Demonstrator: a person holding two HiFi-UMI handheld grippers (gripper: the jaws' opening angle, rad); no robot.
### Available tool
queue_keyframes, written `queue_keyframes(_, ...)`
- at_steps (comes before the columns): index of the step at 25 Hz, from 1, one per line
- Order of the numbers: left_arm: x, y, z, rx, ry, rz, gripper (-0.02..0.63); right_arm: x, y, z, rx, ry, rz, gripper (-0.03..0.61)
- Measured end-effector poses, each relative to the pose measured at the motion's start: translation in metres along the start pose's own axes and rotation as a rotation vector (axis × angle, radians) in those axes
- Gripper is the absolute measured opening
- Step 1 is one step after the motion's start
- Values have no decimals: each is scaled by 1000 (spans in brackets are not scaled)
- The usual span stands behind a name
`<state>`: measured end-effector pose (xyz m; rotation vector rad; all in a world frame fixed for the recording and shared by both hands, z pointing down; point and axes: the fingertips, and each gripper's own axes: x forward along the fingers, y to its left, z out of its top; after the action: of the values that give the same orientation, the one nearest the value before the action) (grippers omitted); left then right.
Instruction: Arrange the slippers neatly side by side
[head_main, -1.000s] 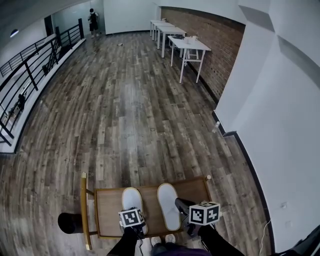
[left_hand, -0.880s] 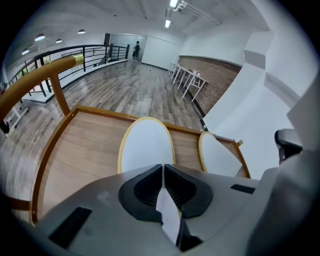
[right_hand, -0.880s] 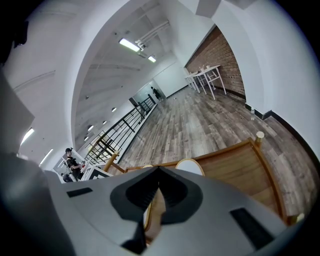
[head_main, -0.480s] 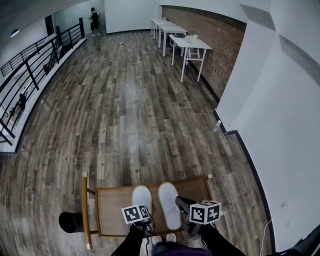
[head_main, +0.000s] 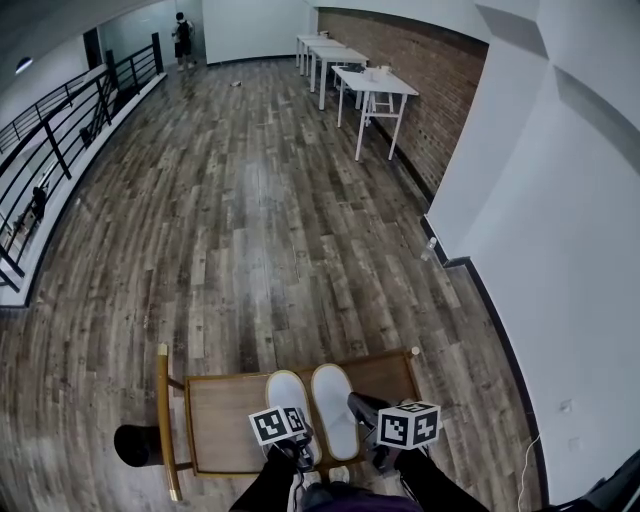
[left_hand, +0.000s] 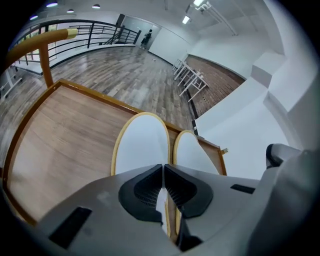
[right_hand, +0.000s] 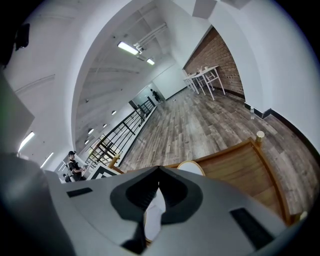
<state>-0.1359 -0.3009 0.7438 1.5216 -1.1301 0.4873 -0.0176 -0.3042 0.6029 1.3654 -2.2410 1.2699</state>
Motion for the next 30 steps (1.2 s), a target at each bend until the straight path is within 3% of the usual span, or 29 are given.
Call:
queue_keyframes(10,5,-11,-6,120,46,-2,14,2,-2,1,9,-1,-6,-2)
queue_keyframes(24,0,-13,-3,104,14,4,17,10,-3,2,7,9,-1,-2)
queue_keyframes(30,-13,-18,0,90,-29,21,51,10,0,1,7,11,10,-2)
